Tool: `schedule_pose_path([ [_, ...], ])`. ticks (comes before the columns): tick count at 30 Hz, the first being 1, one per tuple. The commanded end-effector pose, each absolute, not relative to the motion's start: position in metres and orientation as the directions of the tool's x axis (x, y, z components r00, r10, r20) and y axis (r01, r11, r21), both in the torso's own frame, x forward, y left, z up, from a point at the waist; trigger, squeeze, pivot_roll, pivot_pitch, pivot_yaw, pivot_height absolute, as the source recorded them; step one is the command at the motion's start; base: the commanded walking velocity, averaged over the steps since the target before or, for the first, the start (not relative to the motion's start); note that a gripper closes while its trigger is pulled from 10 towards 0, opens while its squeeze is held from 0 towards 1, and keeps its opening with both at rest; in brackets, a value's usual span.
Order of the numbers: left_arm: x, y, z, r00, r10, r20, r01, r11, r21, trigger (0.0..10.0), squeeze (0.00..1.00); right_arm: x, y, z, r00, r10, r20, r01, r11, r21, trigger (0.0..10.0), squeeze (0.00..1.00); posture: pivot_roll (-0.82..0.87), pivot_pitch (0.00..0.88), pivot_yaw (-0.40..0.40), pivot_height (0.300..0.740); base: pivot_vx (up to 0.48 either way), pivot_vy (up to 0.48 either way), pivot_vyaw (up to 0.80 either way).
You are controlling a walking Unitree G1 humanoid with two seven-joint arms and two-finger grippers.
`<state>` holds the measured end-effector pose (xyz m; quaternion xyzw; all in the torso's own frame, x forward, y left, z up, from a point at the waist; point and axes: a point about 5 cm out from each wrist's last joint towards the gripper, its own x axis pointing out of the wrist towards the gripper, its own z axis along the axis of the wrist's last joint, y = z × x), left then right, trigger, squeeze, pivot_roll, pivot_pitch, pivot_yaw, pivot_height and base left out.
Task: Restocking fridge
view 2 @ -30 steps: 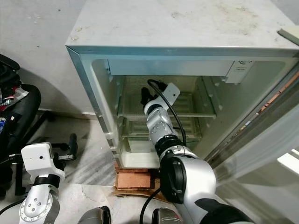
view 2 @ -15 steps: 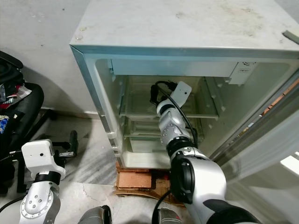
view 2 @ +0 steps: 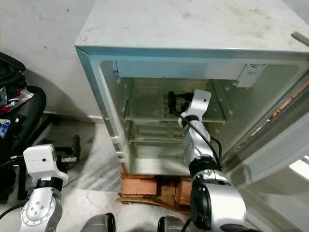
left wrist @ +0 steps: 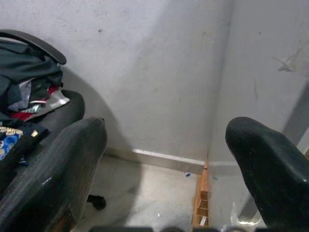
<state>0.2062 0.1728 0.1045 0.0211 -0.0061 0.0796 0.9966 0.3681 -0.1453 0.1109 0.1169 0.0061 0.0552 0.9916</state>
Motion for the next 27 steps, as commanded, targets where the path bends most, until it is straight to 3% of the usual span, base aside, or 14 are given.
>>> schedule_pose_path([
  [1,0.205,0.174,0.102,0.988,0.153,0.004,-0.153,0.986,0.071,10.0,0.00,0.359,-0.145,0.095,0.985,0.159,-0.061,-0.143,0.968,0.204,10.0,0.00,0.07,0.152,-0.016,0.740,0.000,0.000,0.00],
  [14,0.206,0.170,0.093,0.988,0.151,-0.037,-0.146,0.982,0.120,10.0,0.00,0.316,-0.154,0.065,0.958,0.265,-0.115,-0.250,0.960,0.127,10.0,0.00,0.06,0.144,-0.013,0.740,0.000,0.000,0.00],
  [27,0.209,0.173,0.091,0.989,0.145,-0.043,-0.138,0.982,0.126,10.0,0.00,0.290,-0.167,0.077,0.969,0.244,-0.048,-0.235,0.961,0.143,10.0,0.00,0.02,0.127,0.005,0.740,0.000,0.000,0.00],
])
